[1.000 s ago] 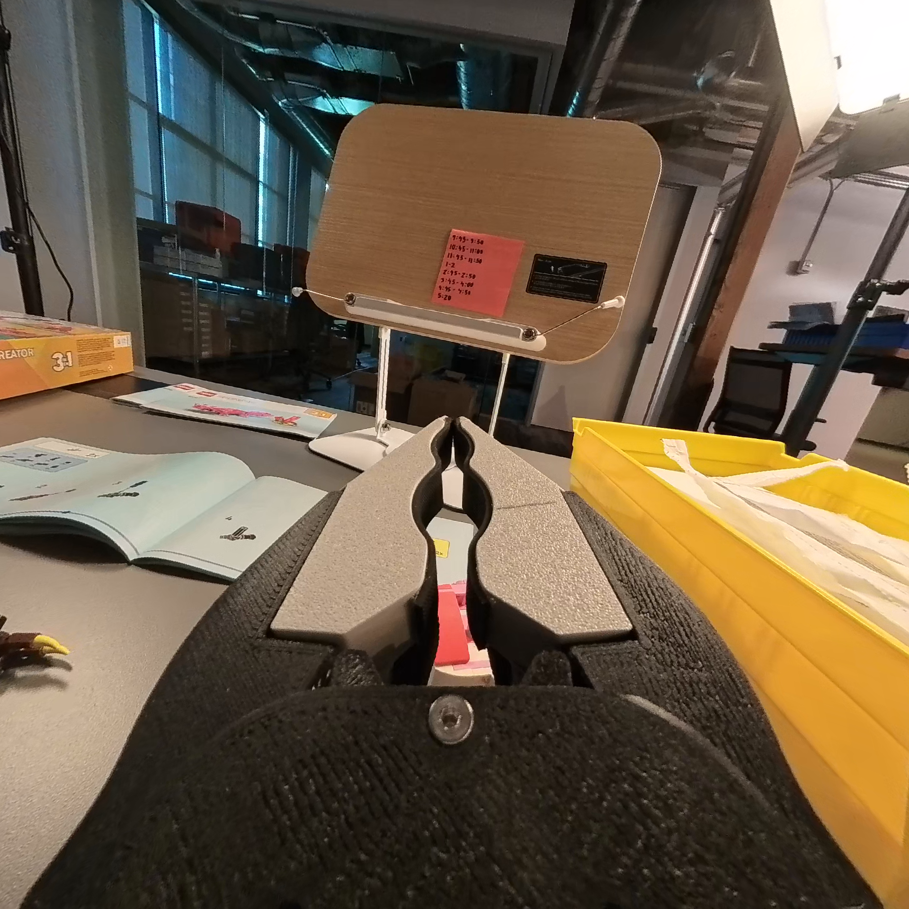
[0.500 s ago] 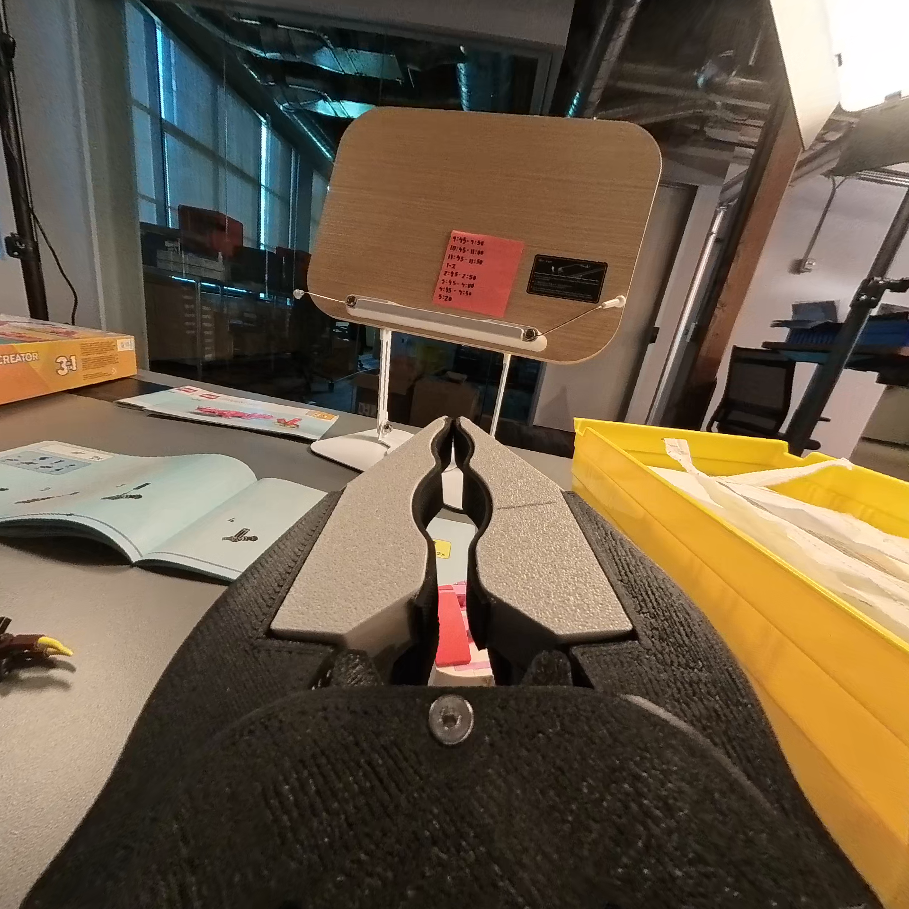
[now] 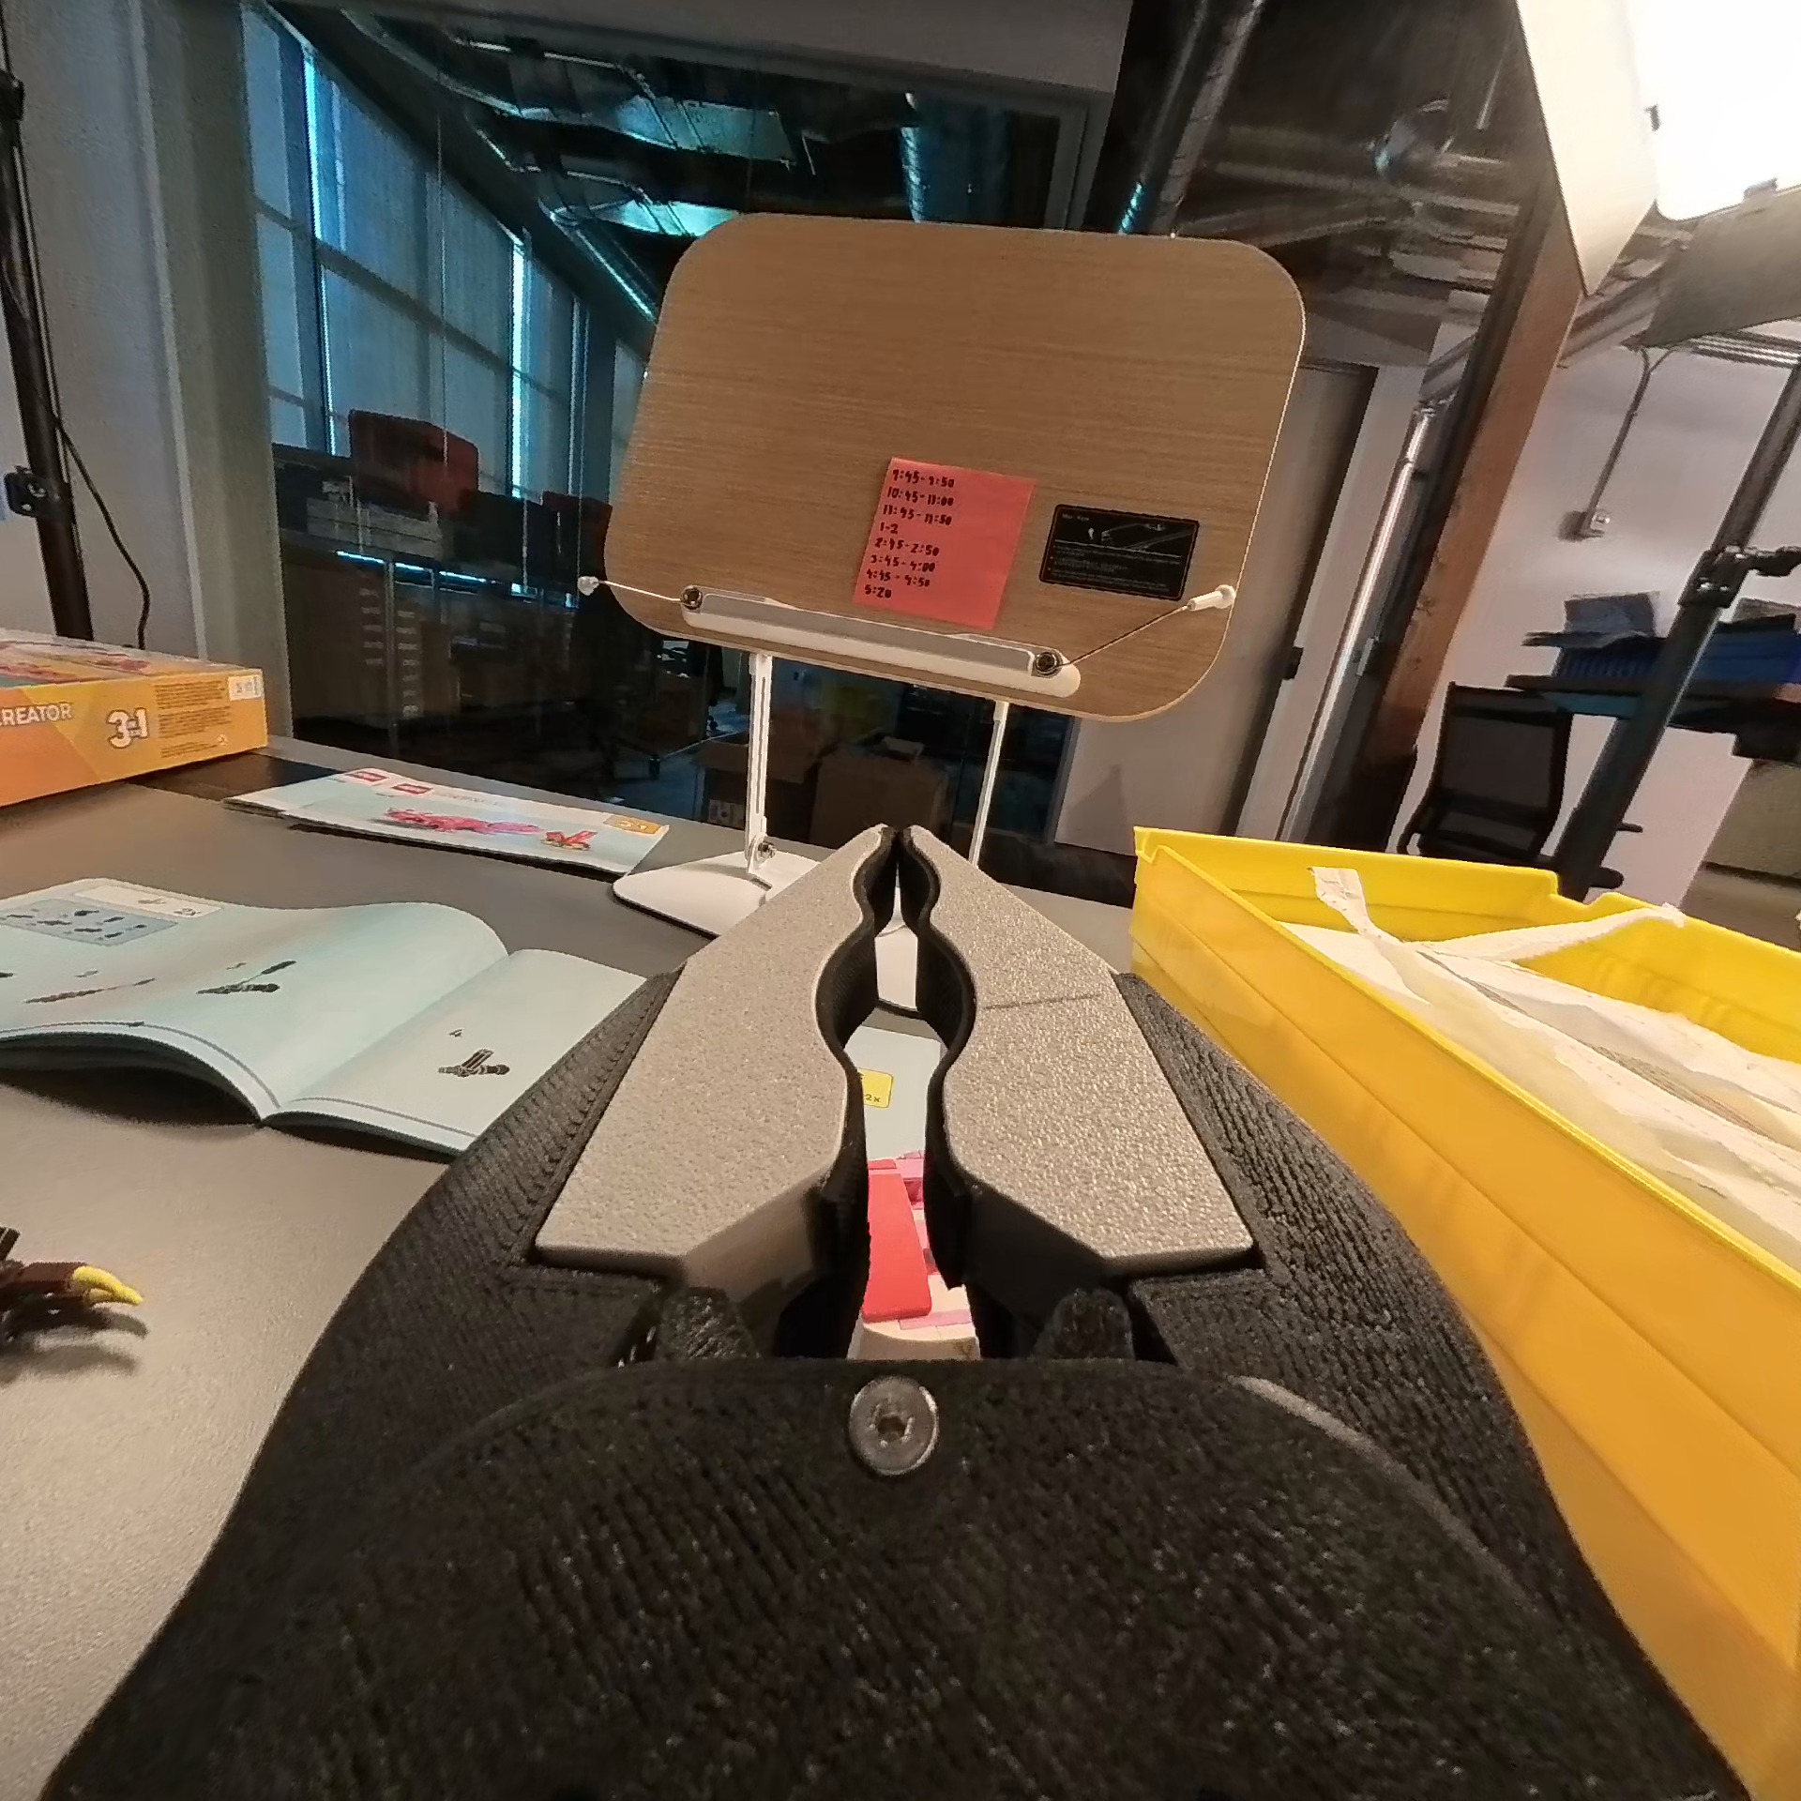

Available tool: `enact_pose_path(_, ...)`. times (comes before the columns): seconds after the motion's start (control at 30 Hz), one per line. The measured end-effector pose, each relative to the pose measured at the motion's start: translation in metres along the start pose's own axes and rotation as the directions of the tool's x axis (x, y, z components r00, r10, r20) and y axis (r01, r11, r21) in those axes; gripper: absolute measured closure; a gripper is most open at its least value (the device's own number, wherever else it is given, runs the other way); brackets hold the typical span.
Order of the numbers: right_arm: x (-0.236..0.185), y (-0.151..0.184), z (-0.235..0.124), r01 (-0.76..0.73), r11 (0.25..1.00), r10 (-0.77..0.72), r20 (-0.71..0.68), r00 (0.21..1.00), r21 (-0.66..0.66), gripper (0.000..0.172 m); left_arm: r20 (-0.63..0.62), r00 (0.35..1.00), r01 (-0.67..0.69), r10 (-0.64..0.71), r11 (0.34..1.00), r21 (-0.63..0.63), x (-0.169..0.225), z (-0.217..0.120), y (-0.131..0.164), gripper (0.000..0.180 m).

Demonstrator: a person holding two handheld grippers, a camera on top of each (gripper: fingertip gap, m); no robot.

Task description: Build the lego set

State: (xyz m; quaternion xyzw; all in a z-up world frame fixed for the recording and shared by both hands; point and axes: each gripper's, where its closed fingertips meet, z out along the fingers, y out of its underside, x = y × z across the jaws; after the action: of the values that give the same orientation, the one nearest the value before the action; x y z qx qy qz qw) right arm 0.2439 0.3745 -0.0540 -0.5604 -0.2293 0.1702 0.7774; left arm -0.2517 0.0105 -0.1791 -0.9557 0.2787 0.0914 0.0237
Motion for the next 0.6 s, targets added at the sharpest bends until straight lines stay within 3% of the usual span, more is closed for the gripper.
enact_pose_path(0.07,0.000,0.000,0.000,-0.001,1.000,0.001,-0.001,1.000,0.000,0.172,0.070,0.997,0.031,-0.031,1.000,-0.004,-0.015,-0.003,0.003,0.037)
enact_pose_path(0.13,0.000,0.000,0.000,-0.002,1.000,0.002,-0.002,1.000,0.001,0.172,0.124,0.992,0.032,-0.034,0.999,0.018,-0.027,-0.010,0.004,0.050)
enact_pose_path(0.2,0.001,0.000,0.000,-0.004,1.000,0.004,-0.003,1.000,0.002,0.172,-0.002,1.000,0.028,-0.028,0.989,0.144,-0.004,-0.022,-0.014,0.063)
enact_pose_path(0.27,0.001,0.000,0.000,-0.004,1.000,0.005,-0.005,1.000,0.001,0.172,-0.143,0.990,0.043,-0.014,0.978,0.204,0.025,-0.036,-0.028,0.057)
enact_pose_path(0.33,0.004,0.000,0.000,-0.009,1.000,0.009,-0.021,1.000,0.001,0.172,-0.146,0.989,0.019,-0.001,0.992,0.122,0.038,-0.034,-0.022,0.038)
enact_pose_path(0.43,0.008,0.000,-0.001,-0.032,0.999,0.032,-0.040,0.999,0.008,0.172,-0.057,0.998,-0.042,0.040,0.999,-0.020,0.042,-0.022,-0.009,0.031)
enact_pose_path(0.6,0.019,-0.001,-0.004,-0.102,0.994,0.104,-0.070,0.992,0.029,0.172,-0.060,0.998,-0.038,0.031,0.992,-0.117,0.047,-0.009,-0.001,0.024)
